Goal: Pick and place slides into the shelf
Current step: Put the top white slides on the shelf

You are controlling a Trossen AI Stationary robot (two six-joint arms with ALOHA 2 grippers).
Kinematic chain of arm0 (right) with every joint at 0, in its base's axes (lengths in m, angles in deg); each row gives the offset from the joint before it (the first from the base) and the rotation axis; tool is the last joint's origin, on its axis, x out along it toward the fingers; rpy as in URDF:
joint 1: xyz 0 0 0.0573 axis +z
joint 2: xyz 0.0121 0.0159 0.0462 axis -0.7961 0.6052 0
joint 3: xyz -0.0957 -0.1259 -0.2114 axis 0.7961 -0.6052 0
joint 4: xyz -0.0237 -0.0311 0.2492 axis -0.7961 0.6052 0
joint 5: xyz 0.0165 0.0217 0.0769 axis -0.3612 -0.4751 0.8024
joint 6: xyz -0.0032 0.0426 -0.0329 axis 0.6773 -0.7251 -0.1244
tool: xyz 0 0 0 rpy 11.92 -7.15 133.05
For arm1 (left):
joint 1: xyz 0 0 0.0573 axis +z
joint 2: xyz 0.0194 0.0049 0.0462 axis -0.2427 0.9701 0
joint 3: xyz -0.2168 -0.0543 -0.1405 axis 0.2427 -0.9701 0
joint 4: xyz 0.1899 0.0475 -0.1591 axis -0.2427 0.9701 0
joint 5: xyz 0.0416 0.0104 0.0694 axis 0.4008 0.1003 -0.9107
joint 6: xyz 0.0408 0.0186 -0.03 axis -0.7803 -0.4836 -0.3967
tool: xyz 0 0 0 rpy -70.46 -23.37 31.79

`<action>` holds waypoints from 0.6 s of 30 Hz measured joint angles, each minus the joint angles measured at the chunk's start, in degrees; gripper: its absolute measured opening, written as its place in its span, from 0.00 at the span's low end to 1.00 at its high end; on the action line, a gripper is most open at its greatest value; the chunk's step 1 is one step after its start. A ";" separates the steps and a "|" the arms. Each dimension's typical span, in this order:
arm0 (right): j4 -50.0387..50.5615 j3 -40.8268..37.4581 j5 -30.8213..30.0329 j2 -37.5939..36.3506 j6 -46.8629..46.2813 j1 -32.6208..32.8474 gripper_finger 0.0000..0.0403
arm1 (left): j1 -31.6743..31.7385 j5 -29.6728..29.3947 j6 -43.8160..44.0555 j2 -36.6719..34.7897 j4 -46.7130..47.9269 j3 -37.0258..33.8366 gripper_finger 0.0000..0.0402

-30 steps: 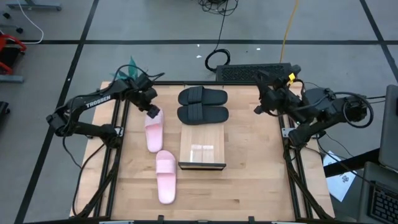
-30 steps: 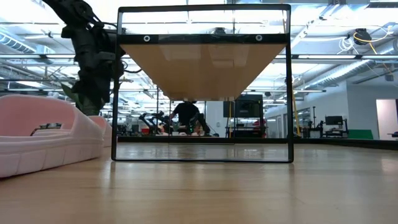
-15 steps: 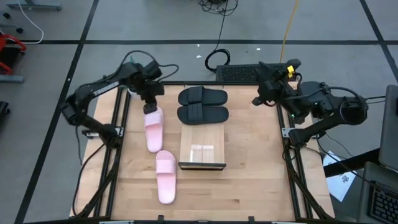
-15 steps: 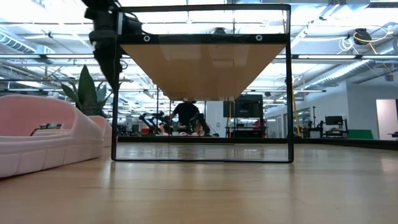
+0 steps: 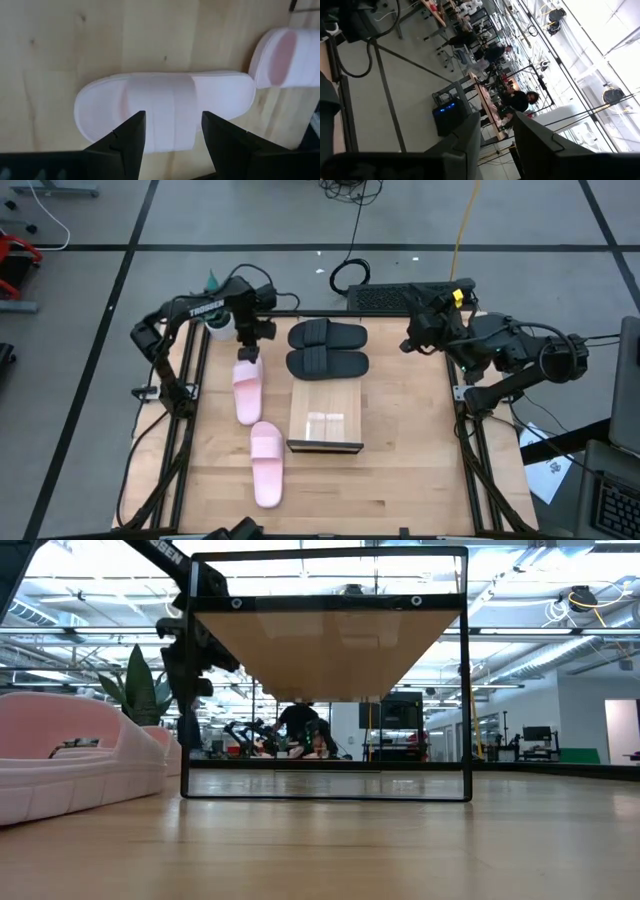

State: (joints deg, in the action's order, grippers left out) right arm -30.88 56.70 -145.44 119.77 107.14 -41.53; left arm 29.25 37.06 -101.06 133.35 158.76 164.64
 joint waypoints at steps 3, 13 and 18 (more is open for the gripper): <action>-0.02 0.00 0.00 -0.01 0.00 0.00 0.27 | 0.94 -0.07 1.43 0.00 0.02 -0.02 0.48; 0.02 0.00 0.01 -0.01 0.00 0.00 0.27 | 2.15 -3.71 5.61 -0.02 -0.06 -0.02 0.48; 0.30 0.00 0.03 -0.01 0.02 0.00 0.27 | 2.17 -5.54 5.42 -0.04 -0.20 -0.02 0.48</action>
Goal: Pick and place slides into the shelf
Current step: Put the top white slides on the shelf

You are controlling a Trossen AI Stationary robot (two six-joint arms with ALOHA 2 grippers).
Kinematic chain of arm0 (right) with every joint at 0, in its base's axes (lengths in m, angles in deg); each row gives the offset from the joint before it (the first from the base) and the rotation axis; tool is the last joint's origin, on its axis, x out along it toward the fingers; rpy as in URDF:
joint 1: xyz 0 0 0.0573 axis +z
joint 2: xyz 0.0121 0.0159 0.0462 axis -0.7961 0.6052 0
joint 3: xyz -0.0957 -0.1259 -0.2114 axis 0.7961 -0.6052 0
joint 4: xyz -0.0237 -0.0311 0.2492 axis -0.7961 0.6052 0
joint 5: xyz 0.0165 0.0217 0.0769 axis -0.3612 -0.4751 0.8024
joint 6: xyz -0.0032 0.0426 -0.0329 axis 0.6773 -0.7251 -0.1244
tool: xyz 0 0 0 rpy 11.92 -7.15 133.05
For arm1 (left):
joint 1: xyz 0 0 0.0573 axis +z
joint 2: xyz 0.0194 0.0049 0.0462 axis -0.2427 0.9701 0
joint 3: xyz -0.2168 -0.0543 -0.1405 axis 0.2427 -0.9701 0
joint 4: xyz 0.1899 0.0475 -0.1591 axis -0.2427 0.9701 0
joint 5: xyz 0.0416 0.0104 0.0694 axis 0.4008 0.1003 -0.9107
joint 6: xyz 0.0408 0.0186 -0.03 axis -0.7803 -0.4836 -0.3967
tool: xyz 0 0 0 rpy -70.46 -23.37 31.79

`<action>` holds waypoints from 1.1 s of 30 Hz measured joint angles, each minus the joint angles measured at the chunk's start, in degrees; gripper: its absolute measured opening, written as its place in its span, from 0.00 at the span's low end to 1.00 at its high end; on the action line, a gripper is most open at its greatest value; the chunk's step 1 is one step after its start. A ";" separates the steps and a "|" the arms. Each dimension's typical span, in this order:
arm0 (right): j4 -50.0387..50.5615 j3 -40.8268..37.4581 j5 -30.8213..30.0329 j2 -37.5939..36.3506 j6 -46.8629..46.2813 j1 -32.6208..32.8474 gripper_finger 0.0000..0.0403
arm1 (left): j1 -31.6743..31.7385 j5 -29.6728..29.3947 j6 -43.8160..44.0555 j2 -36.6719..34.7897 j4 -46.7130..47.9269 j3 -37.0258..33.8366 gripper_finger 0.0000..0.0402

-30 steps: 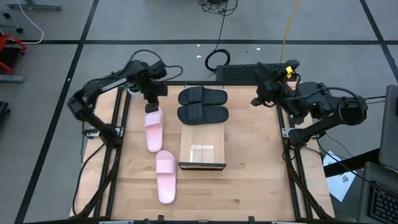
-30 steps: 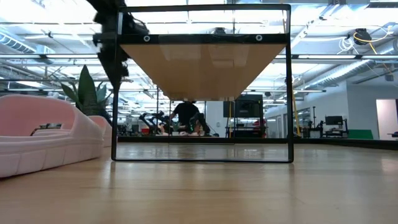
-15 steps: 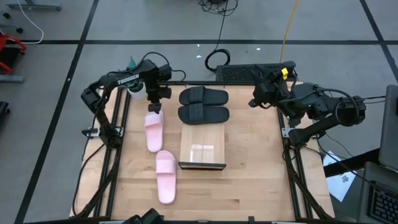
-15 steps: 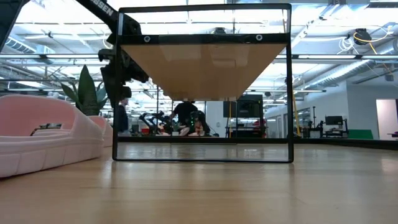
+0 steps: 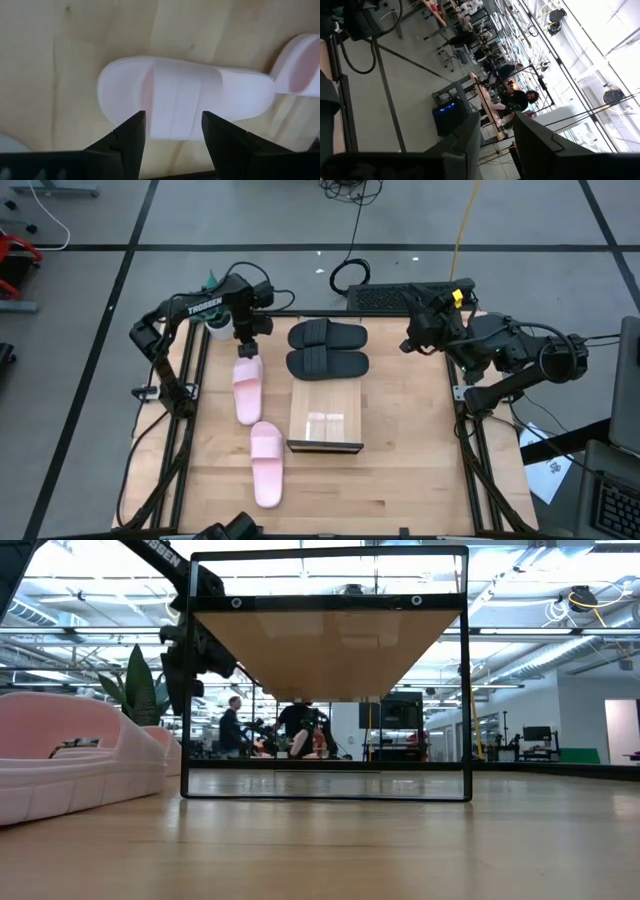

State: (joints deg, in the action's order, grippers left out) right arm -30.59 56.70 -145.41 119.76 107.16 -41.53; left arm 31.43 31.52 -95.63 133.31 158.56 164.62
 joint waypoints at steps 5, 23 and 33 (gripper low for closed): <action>0.35 0.00 0.00 0.00 0.00 0.00 0.27 | 0.86 -3.15 -0.71 0.00 -0.66 0.00 0.48; 0.34 0.00 0.02 0.00 -0.04 0.01 0.27 | 4.28 2.66 -2.49 -0.04 -1.80 -1.28 0.48; 0.34 0.00 0.17 0.00 -0.04 0.02 0.27 | 4.50 3.85 -1.97 -0.02 -3.13 -7.98 0.48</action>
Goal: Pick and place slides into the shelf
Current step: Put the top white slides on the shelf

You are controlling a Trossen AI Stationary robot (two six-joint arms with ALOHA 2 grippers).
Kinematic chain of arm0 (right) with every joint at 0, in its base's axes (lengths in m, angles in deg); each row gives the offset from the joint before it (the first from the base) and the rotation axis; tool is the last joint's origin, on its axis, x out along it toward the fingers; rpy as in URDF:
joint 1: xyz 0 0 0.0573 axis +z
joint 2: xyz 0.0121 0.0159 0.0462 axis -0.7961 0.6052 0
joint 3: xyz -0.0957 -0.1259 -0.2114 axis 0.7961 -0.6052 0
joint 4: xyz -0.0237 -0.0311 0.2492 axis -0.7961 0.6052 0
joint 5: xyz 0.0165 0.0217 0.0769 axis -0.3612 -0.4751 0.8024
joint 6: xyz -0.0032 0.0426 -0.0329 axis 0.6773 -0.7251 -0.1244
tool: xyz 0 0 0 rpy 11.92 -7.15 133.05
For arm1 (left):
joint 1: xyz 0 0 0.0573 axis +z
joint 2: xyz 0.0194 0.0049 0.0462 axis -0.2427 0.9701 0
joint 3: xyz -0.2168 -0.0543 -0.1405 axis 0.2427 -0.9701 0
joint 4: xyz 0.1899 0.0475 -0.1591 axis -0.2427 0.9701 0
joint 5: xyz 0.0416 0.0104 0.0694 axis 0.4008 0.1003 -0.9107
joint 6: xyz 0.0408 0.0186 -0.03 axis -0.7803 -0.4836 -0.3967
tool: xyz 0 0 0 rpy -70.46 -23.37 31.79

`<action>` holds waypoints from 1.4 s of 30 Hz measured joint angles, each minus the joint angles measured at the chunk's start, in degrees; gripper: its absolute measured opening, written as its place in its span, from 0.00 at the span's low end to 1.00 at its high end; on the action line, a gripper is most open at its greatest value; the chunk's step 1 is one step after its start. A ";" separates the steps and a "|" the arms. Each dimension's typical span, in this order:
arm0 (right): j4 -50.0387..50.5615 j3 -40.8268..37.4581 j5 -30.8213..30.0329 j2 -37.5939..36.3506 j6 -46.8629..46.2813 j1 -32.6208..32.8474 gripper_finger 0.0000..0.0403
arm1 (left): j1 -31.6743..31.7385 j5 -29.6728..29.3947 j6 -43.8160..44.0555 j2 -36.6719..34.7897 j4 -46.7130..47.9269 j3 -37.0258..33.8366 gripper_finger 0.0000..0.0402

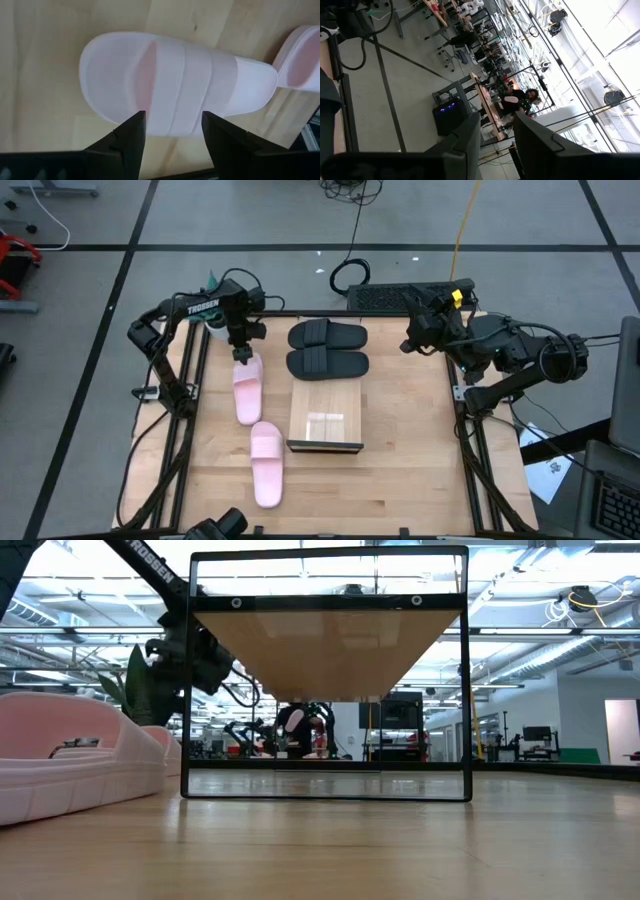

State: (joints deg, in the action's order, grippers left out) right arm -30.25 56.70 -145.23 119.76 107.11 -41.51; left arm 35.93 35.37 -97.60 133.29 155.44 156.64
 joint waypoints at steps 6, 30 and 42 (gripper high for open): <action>0.00 0.00 0.02 0.00 0.02 -0.01 0.27 | -0.17 0.36 0.07 0.00 -3.20 -1.20 0.48; 0.00 0.00 -0.03 0.00 0.00 0.00 0.27 | -0.31 4.84 -0.15 6.34 -4.18 -1.20 0.48; 0.00 0.00 -0.09 0.00 0.04 0.00 0.27 | -0.96 6.41 -1.09 6.38 -1.85 -1.20 0.48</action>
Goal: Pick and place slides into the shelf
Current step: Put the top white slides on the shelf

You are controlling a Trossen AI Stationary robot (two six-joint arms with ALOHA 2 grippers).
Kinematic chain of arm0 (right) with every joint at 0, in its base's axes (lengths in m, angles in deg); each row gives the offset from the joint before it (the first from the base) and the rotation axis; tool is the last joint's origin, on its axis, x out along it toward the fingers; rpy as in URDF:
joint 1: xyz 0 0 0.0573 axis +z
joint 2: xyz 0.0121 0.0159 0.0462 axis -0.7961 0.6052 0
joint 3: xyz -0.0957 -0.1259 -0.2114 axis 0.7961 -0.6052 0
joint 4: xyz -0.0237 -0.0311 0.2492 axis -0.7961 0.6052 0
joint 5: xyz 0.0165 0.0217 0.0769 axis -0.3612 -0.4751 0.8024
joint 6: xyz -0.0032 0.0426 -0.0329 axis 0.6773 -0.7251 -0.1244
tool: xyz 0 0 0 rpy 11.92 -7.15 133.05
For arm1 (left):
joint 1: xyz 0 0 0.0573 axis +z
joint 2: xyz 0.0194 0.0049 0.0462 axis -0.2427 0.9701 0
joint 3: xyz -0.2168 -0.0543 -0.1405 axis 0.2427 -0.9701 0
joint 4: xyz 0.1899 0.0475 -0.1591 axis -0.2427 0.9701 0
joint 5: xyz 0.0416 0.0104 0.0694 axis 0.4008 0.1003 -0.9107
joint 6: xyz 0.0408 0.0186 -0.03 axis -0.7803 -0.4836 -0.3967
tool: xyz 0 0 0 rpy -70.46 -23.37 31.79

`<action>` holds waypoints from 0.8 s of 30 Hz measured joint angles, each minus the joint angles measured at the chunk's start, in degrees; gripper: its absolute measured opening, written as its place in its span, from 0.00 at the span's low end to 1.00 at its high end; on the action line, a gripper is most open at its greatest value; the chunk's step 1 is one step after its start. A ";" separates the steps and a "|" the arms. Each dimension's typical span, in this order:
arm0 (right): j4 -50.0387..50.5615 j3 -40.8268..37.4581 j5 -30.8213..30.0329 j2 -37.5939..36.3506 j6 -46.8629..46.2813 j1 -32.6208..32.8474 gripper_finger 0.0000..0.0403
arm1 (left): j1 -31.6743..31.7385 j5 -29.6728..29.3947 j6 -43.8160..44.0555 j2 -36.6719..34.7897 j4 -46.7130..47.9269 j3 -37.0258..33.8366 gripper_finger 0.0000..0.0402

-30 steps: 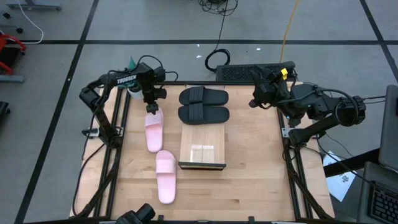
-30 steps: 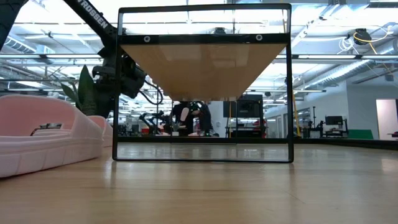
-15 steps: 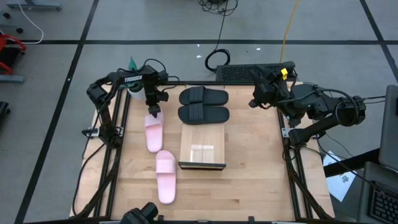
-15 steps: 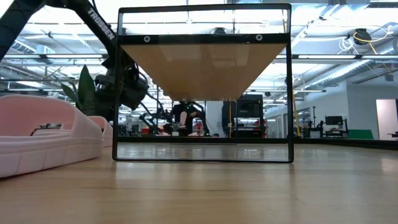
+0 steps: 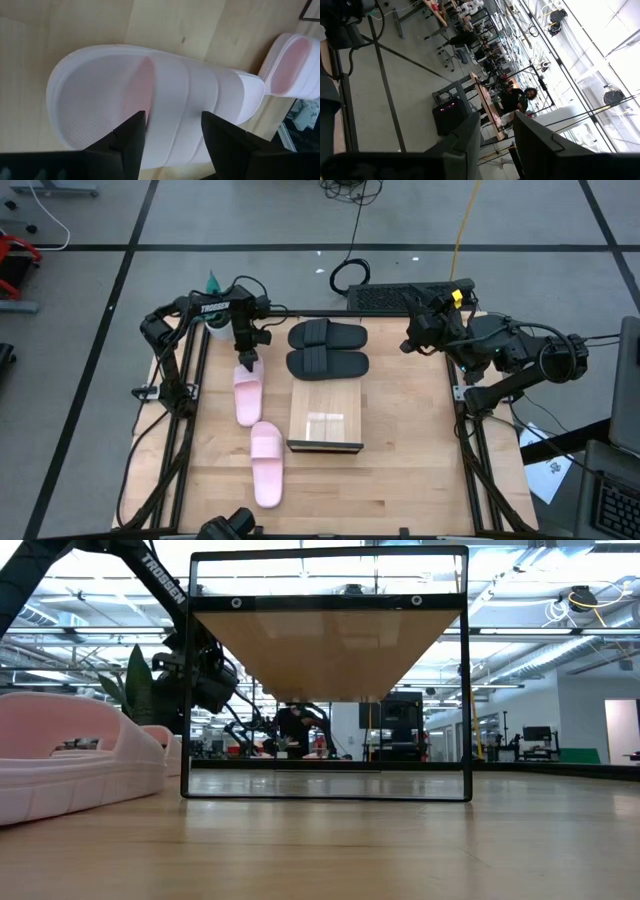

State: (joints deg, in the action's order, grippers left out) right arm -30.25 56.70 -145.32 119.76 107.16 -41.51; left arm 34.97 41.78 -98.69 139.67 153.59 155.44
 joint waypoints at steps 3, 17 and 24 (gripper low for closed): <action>0.00 0.00 -0.02 0.00 -0.02 -0.02 0.27 | 0.00 0.00 -0.02 0.00 0.02 0.02 0.48; 0.00 0.00 -0.04 0.00 0.00 0.00 0.27 | -0.37 0.34 -0.81 3.81 -0.31 -0.85 0.48; 0.00 0.00 -0.07 0.00 0.00 0.00 0.27 | -0.01 1.66 -0.83 4.16 0.09 -0.85 0.48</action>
State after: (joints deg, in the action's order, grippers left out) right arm -30.25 56.70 -145.39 119.76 107.16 -41.51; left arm 34.96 43.44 -99.52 143.83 153.68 154.59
